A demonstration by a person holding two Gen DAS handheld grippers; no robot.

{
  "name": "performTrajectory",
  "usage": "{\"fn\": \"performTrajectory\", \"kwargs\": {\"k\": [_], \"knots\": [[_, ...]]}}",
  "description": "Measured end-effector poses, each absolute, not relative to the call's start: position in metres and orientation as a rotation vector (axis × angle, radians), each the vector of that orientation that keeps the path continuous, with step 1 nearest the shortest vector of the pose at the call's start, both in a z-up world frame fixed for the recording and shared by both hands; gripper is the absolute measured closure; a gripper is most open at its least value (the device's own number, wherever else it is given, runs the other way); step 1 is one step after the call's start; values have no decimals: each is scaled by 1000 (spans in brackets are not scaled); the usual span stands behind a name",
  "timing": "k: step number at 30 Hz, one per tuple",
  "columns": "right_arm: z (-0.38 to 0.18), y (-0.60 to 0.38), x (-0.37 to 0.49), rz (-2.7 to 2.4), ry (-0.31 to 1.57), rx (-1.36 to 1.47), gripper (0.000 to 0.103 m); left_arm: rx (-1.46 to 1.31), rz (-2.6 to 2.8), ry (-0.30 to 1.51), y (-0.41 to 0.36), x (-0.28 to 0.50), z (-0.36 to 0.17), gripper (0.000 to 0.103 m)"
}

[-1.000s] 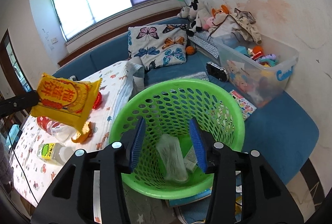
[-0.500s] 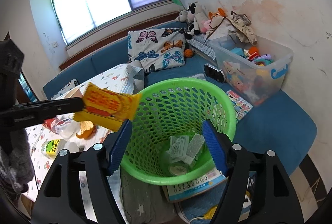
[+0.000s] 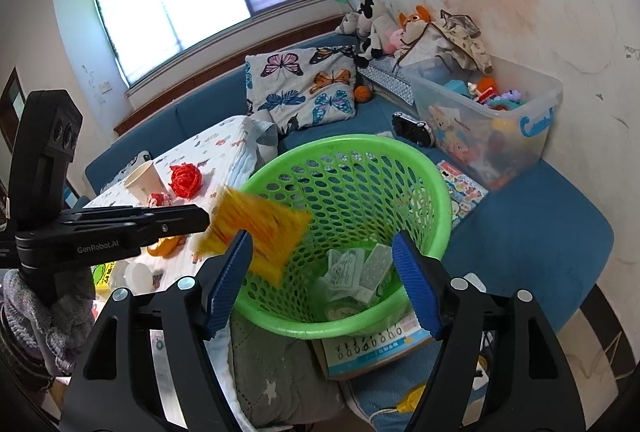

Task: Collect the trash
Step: 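Drop the plastic bag into the basket with the right gripper while the left drops the packet, then move both grippers back over the table toward the bread slice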

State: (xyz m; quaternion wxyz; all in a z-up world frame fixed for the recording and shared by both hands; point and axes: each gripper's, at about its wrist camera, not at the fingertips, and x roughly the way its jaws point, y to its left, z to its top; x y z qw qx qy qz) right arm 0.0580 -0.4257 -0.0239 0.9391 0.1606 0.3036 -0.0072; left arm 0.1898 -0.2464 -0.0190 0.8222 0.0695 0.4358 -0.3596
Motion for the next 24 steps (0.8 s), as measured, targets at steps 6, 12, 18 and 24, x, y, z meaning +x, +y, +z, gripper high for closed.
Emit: {"fn": "performTrajectory", "kwargs": {"k": [6,12,18,24], "knots": [[-24,-420,59,0,626,332,30,134,-743,918,-237,188,-16,70],[-19,-407,57,23,619,317,28,139,-694,872,-213,178,-4,56],[-11,-389,59,61,614,294,25,103,-614,846,-169,168,3,44],[-7,-364,65,109,617,264,22,67,-543,840,-123,163,5,38]]}}
